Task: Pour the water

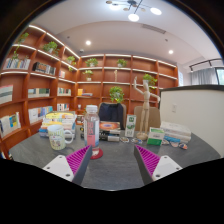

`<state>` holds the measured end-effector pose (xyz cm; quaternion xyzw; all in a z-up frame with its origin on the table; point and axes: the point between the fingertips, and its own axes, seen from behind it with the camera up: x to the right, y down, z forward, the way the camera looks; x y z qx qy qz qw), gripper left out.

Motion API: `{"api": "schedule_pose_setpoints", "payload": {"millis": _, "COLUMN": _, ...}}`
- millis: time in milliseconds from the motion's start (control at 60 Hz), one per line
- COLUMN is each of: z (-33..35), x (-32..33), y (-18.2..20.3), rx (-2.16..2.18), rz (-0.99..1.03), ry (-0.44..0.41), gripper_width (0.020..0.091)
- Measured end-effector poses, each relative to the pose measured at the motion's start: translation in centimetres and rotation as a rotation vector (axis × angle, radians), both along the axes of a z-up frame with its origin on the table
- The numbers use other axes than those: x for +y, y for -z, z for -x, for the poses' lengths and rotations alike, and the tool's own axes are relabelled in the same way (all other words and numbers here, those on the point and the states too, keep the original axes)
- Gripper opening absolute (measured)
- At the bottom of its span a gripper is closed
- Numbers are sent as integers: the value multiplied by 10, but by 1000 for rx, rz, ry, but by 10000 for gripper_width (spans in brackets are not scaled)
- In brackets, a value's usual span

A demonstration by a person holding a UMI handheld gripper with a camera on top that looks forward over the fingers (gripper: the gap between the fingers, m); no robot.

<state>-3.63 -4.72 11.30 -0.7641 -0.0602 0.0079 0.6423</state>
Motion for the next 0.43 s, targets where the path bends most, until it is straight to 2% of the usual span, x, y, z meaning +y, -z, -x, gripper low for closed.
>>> {"api": "schedule_pose_setpoints", "payload": {"millis": 250, "z": -6, "x": -12, "y": -20, "rx": 55, "rz": -41, "ry": -11, "gripper_width": 886}}
{"api": "schedule_pose_setpoints", "payload": {"millis": 433, "z": -3, "x": -16, "y": -21, "rx": 87, "rz": -36, "ry": -28, "gripper_width": 889}}
